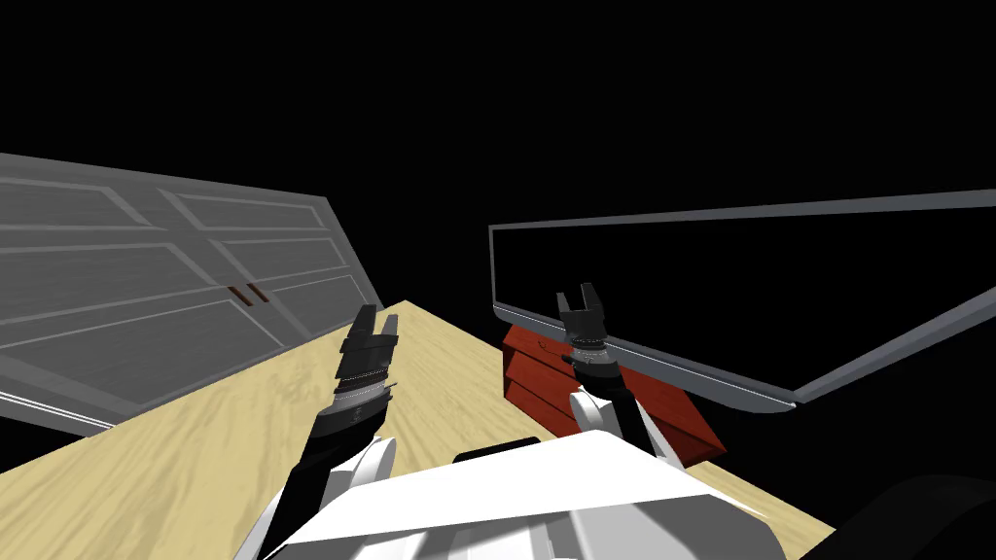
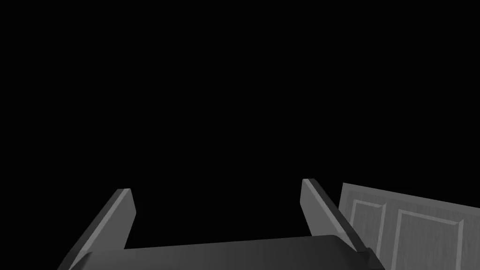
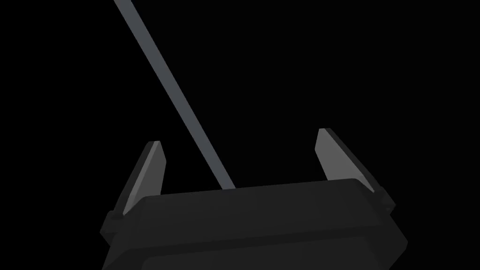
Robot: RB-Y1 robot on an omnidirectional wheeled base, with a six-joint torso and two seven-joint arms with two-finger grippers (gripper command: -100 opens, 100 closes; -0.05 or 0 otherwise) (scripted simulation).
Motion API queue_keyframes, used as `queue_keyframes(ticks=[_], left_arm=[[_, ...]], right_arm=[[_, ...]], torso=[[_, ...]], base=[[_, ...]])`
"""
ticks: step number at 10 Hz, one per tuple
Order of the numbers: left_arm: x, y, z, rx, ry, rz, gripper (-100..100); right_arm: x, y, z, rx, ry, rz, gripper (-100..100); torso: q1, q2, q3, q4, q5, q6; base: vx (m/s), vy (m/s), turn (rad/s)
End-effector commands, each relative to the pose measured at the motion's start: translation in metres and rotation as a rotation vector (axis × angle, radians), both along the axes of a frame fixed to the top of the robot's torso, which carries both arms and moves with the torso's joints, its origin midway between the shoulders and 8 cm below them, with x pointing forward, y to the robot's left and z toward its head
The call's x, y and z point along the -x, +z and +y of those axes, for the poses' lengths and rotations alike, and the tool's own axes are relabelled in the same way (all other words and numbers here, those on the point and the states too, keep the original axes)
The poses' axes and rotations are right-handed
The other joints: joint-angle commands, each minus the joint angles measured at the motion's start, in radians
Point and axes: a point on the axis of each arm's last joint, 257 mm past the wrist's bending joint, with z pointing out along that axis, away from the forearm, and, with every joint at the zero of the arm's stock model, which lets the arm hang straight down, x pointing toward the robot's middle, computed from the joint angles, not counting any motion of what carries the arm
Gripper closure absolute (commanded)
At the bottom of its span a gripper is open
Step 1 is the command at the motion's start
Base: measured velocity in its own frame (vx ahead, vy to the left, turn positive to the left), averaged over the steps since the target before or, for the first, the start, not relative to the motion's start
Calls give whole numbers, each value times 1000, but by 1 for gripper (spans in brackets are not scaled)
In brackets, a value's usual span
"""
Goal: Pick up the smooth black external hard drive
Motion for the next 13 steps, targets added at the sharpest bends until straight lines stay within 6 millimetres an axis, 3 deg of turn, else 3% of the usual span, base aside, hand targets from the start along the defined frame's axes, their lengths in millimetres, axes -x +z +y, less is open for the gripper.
queue_keyframes(ticks=[1,6,9,12,13], left_arm=[[0,0,0,0,0,0,0],[0,0,0,0,0,0,0],[0,0,0,0,0,0,0],[0,0,0,0,0,0,0],[0,0,0,0,0,0,0]], right_arm=[[-2,-6,7,41,14,13,-100],[-12,-40,30,171,50,78,-100],[-19,-83,44,288,75,159,-100],[-21,-142,55,429,103,265,-100],[-22,-148,53,438,105,278,-100]], torso=[[0,0,0,0,0,0],[11,10,6,2,2,0],[12,12,7,3,3,0],[11,12,7,3,3,0],[13,13,8,3,3,0]], base=[[-53,46,-47],[-143,135,-58],[-174,180,-49],[-191,177,-3],[-107,139,-6]])
